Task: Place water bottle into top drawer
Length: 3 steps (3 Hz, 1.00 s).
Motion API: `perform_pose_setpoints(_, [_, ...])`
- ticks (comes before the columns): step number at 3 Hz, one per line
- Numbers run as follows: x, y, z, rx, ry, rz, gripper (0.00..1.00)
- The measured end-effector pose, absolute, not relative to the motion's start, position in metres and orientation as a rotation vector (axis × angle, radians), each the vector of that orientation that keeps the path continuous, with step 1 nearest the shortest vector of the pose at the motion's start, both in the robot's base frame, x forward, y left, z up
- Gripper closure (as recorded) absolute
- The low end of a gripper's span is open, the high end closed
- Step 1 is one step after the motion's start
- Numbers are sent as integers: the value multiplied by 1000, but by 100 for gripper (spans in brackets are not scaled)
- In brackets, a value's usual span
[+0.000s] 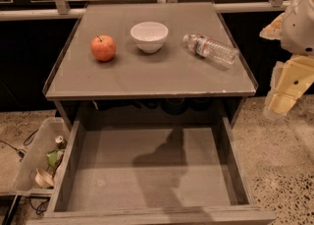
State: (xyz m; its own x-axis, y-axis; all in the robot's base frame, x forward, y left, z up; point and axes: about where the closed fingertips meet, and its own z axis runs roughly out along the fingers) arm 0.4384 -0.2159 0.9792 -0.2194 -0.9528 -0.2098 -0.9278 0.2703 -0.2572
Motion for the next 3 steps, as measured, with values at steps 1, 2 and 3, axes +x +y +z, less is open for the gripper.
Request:
perform_pose_setpoints(1, [438,-216,979,-1719,2223,-109,0])
perform_pose_setpoints(2, [445,-205,978,-1736,2182,-132,0])
perform_pose_setpoints(3, [470,-196,974,-1723,2109,-129,0])
